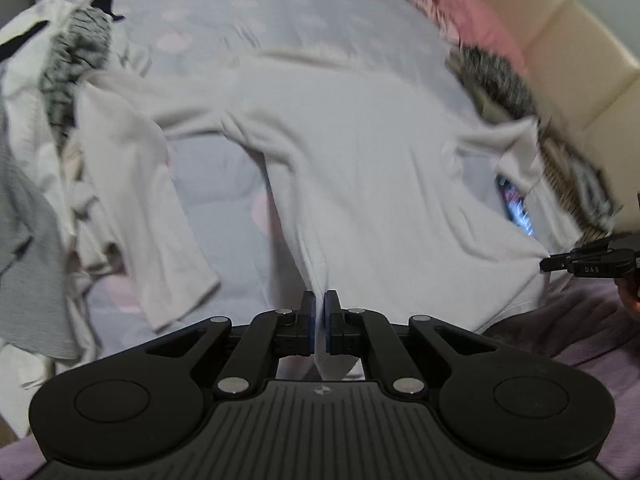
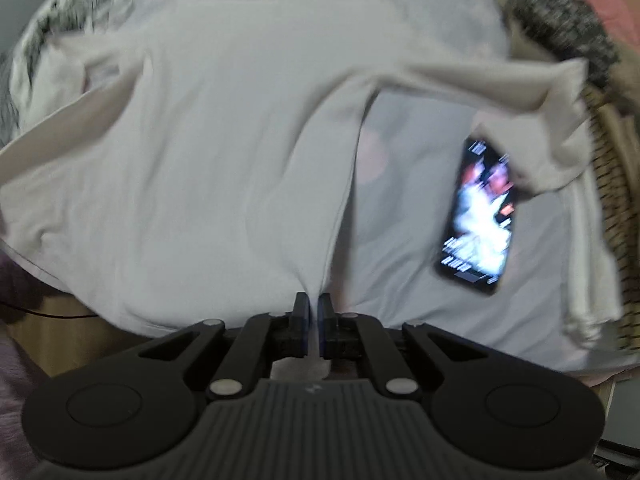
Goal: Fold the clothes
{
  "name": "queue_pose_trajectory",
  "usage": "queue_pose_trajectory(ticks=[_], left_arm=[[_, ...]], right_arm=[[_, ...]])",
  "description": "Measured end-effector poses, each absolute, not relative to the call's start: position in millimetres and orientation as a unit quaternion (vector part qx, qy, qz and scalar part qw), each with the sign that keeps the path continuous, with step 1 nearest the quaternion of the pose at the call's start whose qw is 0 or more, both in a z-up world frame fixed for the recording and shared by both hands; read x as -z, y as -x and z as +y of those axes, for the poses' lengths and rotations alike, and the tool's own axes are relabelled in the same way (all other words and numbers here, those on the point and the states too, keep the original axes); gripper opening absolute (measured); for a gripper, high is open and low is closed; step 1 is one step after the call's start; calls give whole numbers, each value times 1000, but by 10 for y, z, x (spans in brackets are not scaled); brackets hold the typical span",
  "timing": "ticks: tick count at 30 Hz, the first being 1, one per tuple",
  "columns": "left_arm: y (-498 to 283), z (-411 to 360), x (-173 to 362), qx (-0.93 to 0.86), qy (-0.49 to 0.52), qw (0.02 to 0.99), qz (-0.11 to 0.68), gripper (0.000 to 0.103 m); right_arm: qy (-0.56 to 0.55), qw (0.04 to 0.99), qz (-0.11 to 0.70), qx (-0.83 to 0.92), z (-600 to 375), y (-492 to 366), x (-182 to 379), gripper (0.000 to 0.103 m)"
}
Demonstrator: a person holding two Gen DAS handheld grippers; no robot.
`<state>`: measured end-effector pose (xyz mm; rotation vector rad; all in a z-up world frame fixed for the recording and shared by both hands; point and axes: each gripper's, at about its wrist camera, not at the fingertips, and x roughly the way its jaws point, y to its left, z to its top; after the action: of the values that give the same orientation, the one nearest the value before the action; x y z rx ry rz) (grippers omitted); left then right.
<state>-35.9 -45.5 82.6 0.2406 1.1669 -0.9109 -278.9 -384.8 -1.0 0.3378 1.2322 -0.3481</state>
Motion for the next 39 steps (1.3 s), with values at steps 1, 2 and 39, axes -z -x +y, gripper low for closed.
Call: queue_pose_trajectory(ticks=[1, 2, 39], left_arm=[[344, -408, -866, 411, -110, 731, 534, 2], [334, -368, -868, 406, -115, 728, 540, 2], [43, -1166, -372, 410, -232, 720, 509, 38]], right_arm=[[-157, 785, 577, 162, -3841, 2805, 0, 5], [-156, 782, 581, 162, -3834, 2821, -11, 5], [-202, 755, 534, 322, -4755, 2794, 275, 32]])
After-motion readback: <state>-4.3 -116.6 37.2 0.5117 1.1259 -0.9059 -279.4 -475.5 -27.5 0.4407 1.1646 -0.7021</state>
